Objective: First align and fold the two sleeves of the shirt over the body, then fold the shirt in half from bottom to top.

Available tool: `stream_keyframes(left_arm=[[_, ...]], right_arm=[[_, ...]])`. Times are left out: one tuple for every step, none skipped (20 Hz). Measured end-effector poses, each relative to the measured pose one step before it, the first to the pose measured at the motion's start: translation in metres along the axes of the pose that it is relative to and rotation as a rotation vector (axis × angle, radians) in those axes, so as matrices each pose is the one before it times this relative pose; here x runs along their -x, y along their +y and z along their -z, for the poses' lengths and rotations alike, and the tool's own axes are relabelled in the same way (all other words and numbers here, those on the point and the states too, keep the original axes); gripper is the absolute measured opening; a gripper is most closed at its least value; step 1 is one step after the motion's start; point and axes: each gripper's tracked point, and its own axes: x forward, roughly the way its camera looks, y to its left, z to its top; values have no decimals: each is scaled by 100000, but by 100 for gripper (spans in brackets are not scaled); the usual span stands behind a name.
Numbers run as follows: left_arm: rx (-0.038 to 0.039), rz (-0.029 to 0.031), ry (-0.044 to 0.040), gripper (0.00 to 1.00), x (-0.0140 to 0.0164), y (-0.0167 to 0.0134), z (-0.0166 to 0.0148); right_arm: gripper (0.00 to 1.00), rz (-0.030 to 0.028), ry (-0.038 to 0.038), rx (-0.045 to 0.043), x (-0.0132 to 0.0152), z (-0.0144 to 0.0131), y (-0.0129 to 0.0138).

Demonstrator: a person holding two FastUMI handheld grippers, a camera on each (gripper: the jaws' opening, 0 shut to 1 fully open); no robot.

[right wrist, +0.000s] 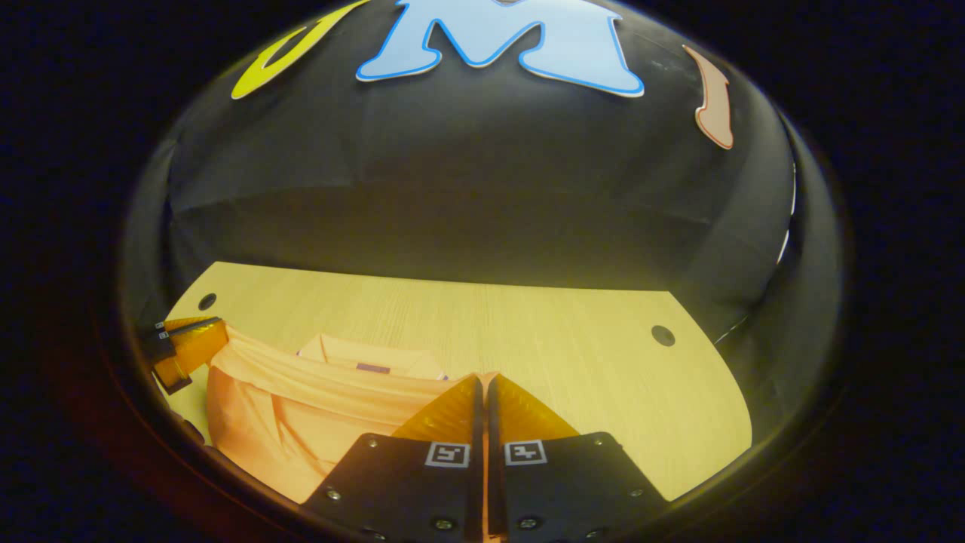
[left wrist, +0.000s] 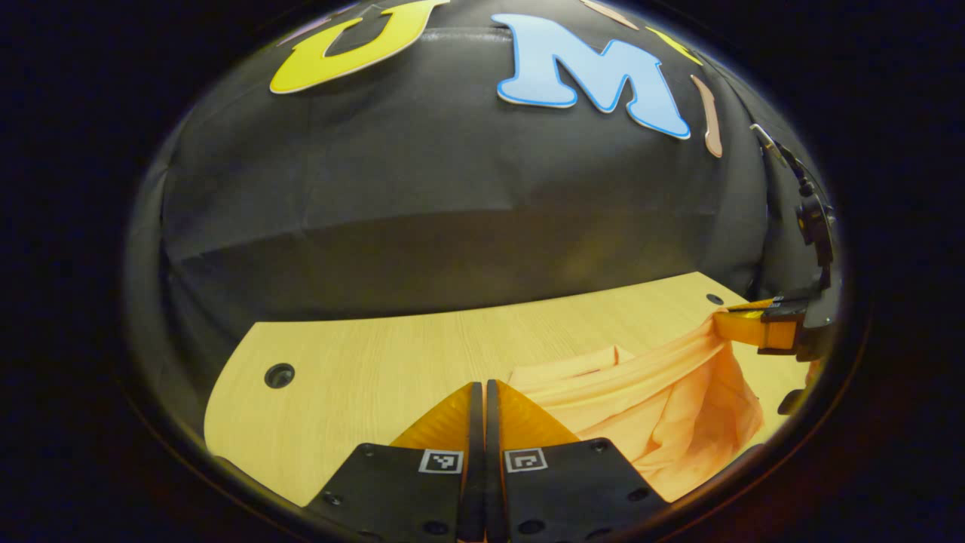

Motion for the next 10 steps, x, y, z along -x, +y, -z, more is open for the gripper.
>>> stream_keyframes(left_arm=[[623, -334, 520, 6, -366, 104, 304], [509, -381, 308, 6, -246, 212, 396], [287, -468, 396, 6, -235, 115, 288], [-28, -431, 759, 7, -145, 38, 310], [-139, 76, 998, 7, -265, 26, 255], [-388, -482, 805, 11, 21, 110, 385], [-123, -69, 518, 13, -72, 38, 54], [141, -604, 137, 13, 167, 36, -1], [225, -836, -52, 14, 80, 225, -72], [452, -27, -460, 18, 281, -31, -67]], right_arm=[[2, -112, 236, 637, -261, 203, 89], [3, -205, 477, 463, -131, 191, 68], [3, -459, 648, 275, -174, 233, 91], [3, -420, 532, 151, -288, 250, 142], [3, 260, 547, 132, -90, 122, 0], [3, -132, 118, 98, -109, 5, 13], [3, -412, 286, -160, -110, 88, 59], [3, -1064, 808, -609, 85, 134, 68], [3, -965, 449, -418, 294, 97, 192], [7, -183, -185, 462, 259, -52, -103]])
